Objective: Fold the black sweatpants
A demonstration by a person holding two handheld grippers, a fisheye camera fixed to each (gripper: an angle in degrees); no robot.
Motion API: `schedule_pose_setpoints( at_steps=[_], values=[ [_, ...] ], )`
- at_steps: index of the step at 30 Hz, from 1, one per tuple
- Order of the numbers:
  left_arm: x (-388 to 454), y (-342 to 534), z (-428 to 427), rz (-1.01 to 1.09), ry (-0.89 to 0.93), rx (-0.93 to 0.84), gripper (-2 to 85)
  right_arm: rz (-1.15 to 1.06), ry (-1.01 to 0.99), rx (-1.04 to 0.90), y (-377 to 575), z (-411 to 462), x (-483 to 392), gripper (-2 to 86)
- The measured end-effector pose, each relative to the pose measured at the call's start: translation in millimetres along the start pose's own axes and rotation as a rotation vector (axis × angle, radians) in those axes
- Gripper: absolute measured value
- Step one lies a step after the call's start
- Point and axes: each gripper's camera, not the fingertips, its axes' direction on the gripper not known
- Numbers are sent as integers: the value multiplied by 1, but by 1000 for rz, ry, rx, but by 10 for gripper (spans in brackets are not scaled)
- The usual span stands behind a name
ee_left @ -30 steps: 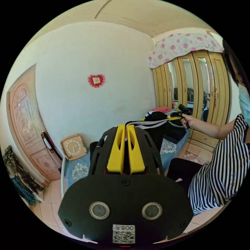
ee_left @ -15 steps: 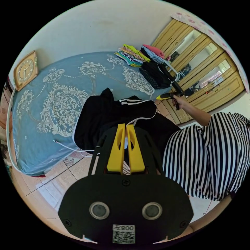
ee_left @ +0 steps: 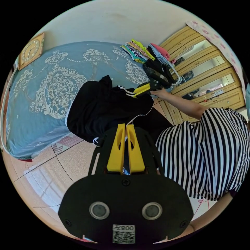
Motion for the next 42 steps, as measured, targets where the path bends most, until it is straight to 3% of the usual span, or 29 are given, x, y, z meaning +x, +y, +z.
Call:
schedule_pose_setpoints(
  at_steps=[6,10,14,18,21,26,29,32,36,42],
  values=[
    [4,16,-75,-54,-77,207,10,49,-119,122,16,-42,39,21],
    [15,10,-162,-13,-209,447,10,209,-463,369,52,-96,107,13],
    [12,-32,-225,-2,-306,576,9,407,-797,664,88,-133,191,10],
    [17,-110,-313,-20,-263,730,9,484,-802,922,119,-203,250,9],
    [65,-146,-392,55,-367,895,8,454,-731,1205,162,-295,284,8],
    [148,-154,-487,191,-511,1126,9,336,-497,1549,244,-432,297,7],
    [178,-142,-513,268,-599,1188,9,282,-401,1639,274,-466,295,6],
    [179,-129,-509,299,-710,1140,9,252,-337,1620,280,-465,293,5],
    [119,-115,-454,222,-735,921,10,281,-352,1453,255,-409,305,5],
    [-29,-108,-315,-123,-503,498,9,555,-806,989,184,-211,363,5]
  ],
)
